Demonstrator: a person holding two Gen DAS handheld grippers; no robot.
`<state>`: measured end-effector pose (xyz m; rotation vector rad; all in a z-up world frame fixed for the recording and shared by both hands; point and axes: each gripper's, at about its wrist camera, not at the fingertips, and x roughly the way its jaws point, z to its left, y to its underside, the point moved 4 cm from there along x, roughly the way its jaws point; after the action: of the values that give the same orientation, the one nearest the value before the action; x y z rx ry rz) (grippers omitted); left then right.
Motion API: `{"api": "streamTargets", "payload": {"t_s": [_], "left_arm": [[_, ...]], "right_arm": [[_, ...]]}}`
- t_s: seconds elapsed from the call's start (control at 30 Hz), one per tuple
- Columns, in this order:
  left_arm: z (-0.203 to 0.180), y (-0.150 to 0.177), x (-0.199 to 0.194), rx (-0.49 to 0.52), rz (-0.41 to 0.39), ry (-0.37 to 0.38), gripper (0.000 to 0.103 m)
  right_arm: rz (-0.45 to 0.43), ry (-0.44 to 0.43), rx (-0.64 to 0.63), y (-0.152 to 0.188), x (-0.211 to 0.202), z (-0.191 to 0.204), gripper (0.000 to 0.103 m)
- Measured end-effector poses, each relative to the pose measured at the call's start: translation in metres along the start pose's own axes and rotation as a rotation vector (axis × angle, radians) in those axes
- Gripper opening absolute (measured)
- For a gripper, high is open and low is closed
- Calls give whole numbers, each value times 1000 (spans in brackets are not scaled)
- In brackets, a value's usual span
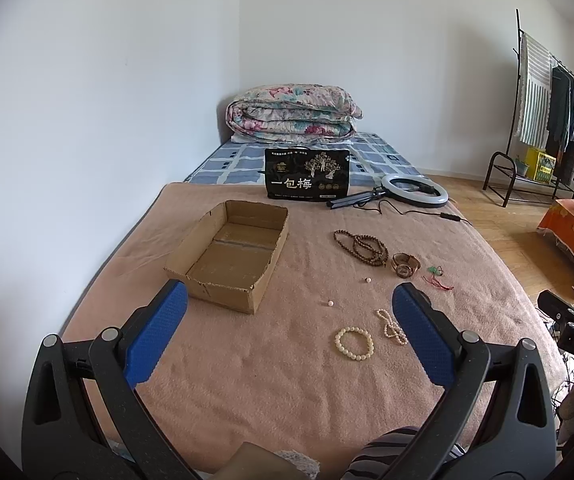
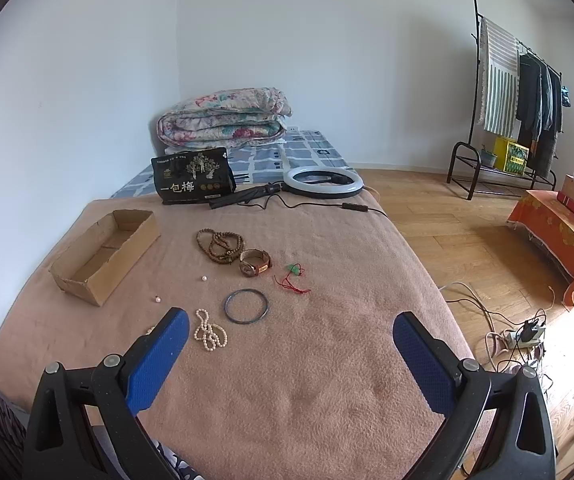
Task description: Organize jewelry
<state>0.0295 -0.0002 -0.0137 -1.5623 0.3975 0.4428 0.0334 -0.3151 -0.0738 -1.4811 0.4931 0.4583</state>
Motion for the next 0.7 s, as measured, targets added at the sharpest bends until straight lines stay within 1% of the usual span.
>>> {"api": "streamTargets", "payload": {"t_s": [0.7], "left_arm": [[0,0,1,0,2,-1,103]], "right_arm": [[9,11,9,1,2,-5,103]]}}
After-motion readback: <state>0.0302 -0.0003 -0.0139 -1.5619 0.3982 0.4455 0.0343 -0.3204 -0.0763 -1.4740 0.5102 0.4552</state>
